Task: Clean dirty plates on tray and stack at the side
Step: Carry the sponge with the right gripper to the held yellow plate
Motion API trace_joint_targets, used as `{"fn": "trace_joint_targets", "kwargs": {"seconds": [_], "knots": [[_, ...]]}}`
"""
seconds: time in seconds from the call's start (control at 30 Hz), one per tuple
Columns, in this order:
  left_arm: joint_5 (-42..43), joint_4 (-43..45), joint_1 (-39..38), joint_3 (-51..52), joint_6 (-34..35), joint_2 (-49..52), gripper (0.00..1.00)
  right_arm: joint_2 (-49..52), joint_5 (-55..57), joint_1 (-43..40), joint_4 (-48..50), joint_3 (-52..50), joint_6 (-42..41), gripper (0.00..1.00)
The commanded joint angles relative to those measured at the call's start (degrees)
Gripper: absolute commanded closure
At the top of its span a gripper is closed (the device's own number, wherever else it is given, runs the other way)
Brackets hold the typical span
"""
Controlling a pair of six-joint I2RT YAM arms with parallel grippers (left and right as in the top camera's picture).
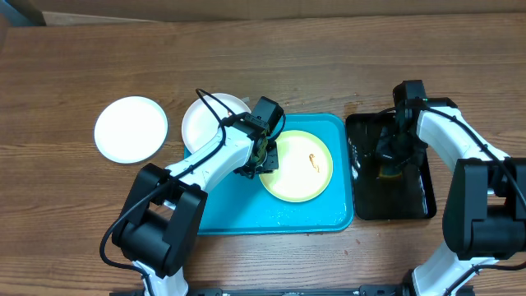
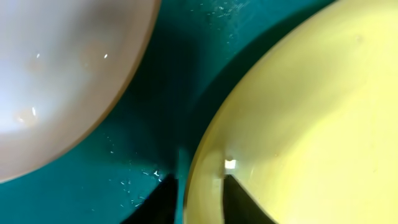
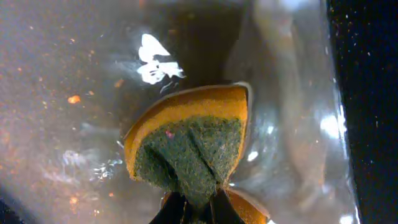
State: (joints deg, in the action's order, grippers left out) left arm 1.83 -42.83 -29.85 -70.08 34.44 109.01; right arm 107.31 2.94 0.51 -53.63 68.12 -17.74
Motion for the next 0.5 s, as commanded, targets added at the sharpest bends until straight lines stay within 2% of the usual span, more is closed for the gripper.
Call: {"fn": "trace_joint_targets", "kwargs": {"seconds": [0.0,0.17,0.3,0.47], "knots": [[-0.8,-0.1,0.2,0.6,0.3,0.4,0.76,0.1,-0.7,0.1,0.4,-0.3,0.2,0.96],[-0.8,0.3,0.3,0.6,0.3,0.4,0.81,0.1,-0.7,0.1,0.3,-0.3,0.2,0.96],[-0.8,0.7,0.3,0.6,0.3,0.4,0.96,0.1,-0.6,0.1,-0.2,-0.3,0.2,0.96],[-0.7,0.8,0.5,0.6,0.3,0.4,0.96,0.0,-0.4,0.1,-1.9,1.5,1.3,0.96]]}}
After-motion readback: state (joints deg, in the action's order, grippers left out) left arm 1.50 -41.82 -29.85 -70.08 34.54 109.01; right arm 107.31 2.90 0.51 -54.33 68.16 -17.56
